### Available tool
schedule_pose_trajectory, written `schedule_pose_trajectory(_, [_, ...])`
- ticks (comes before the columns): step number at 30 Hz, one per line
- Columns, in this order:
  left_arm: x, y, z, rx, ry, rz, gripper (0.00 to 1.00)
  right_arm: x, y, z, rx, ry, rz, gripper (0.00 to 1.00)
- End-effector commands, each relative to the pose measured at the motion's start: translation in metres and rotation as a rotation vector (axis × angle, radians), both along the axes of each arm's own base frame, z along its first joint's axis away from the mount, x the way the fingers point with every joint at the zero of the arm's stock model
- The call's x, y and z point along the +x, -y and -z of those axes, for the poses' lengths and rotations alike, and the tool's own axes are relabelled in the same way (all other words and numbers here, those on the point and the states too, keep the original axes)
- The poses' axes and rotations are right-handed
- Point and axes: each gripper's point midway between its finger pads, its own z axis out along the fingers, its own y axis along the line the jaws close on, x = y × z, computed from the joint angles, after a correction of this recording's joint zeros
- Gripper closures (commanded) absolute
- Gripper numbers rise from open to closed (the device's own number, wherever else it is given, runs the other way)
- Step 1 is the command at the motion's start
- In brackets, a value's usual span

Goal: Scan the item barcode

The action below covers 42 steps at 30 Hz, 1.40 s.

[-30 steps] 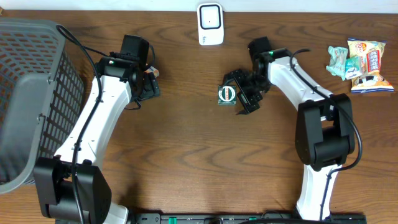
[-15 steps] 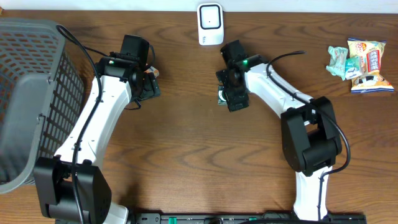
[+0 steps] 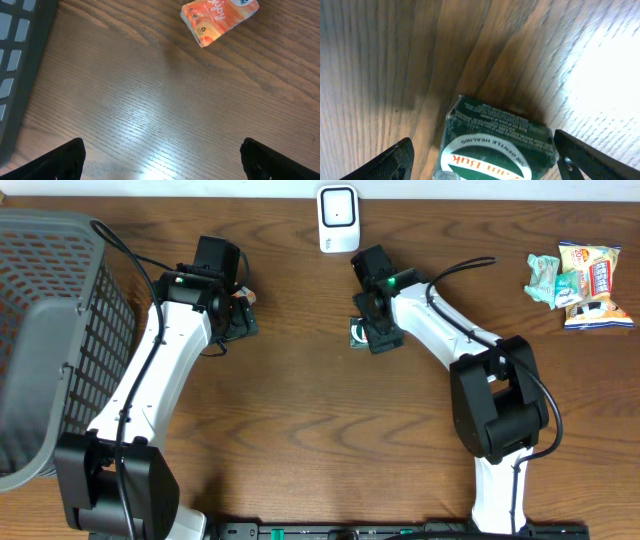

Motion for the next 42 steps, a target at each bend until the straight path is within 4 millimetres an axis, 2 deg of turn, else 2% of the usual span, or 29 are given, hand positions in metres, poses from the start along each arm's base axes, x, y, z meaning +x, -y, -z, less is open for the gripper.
schedule_pose_trajectory(1, [-0.002,-0.005,0.004,0.024,-0.014,-0.002,0.02,-0.006,-0.012,0.005,-0.004,-0.004,-0.012,0.15])
schedule_pose_trajectory(6, [-0.002,-0.005,0.004,0.024,-0.014,-0.002,0.02,-0.008,-0.018,0.005,0.001,-0.005,-0.008,0.13])
schedule_pose_trajectory(11, [-0.002,-0.005,0.004,0.024,-0.014,-0.002,0.02,-0.010,-0.014,0.009,-0.021,-0.015,-0.003,0.13])
schedule_pose_trajectory(13, [-0.002,-0.005,0.004,0.024,-0.014,-0.002,0.02,-0.011,-0.009,0.012,-0.035,-0.024,0.004,0.14])
schedule_pose_trajectory(16, [-0.002,-0.005,0.004,0.024,-0.014,-0.002,0.02,-0.010,-0.004,0.027,-0.050,-0.046,0.015,0.13])
schedule_pose_trajectory(20, [-0.002,-0.005,0.004,0.024,-0.014,-0.002,0.02,-0.009,-0.003,0.042,-0.063,-0.059,-0.009,0.16])
schedule_pose_trajectory(25, [-0.002,-0.005,0.004,0.024,-0.014,-0.002,0.02,-0.009,0.000,0.042,-0.086,-0.058,-0.070,0.21])
schedule_pose_trajectory(29, [-0.002,-0.005,0.004,0.024,-0.014,-0.002,0.02,-0.005,0.010,0.037,-0.113,-0.053,-0.170,0.25])
schedule_pose_trajectory(31, [-0.002,-0.005,0.004,0.024,-0.014,-0.002,0.02,0.000,0.017,0.034,-0.128,-0.041,-0.235,0.33])
schedule_pose_trajectory(33, [-0.002,-0.005,0.004,0.024,-0.014,-0.002,0.02,0.008,0.025,0.030,-0.150,-0.022,-0.326,0.28])
schedule_pose_trajectory(38, [-0.002,-0.005,0.004,0.024,-0.014,-0.002,0.03,0.028,0.046,0.024,-0.223,0.026,-0.605,0.27])
schedule_pose_trajectory(40, [-0.002,-0.005,0.004,0.024,-0.014,-0.002,0.02,0.031,0.050,0.023,-0.234,0.041,-0.763,0.28])
schedule_pose_trajectory(42, [-0.002,-0.005,0.004,0.024,-0.014,-0.002,0.02,0.030,0.046,0.022,-0.187,0.056,-0.874,0.28])
